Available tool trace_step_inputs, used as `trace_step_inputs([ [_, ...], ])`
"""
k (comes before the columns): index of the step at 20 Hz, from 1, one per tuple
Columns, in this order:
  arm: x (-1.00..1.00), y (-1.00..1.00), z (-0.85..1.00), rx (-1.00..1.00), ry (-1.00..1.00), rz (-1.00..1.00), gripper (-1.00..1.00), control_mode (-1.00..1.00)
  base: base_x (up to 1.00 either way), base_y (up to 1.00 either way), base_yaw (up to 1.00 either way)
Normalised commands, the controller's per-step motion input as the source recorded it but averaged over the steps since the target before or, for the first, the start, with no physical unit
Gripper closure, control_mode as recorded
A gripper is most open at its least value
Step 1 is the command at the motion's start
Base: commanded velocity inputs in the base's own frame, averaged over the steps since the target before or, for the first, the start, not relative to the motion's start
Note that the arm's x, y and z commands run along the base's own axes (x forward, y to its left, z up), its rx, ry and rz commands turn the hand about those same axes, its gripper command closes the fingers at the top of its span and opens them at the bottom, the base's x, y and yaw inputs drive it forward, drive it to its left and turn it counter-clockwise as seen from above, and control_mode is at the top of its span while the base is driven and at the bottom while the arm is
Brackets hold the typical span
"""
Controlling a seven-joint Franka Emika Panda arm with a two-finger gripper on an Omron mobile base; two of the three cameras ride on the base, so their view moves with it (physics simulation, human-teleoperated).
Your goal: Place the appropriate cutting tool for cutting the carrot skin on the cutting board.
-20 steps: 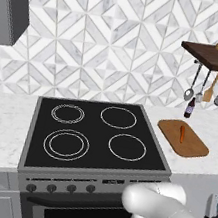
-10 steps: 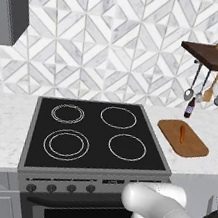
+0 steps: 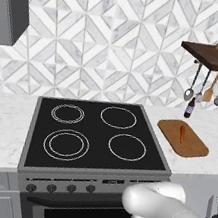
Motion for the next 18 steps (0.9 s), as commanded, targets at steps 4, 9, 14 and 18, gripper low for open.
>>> trace_step_inputs([
  [4, 0.72, -0.18, 0.24, 0.00, 0.01, -0.06, -1.00, -1.00, 0.00, 0.00, 0.00],
  [9, 0.26, 0.08, 0.04, 0.00, 0.02, -0.30, -1.00, -1.00, 0.00, 0.00, 0.00],
  [14, 0.02, 0.02, -0.09, -0.01, 0.00, -0.33, -1.00, -1.00, 0.00, 0.00, 0.00],
  [18, 0.34, 0.18, -0.16, -0.09, 0.00, -0.33, -1.00, -1.00, 0.00, 0.00, 0.00],
])
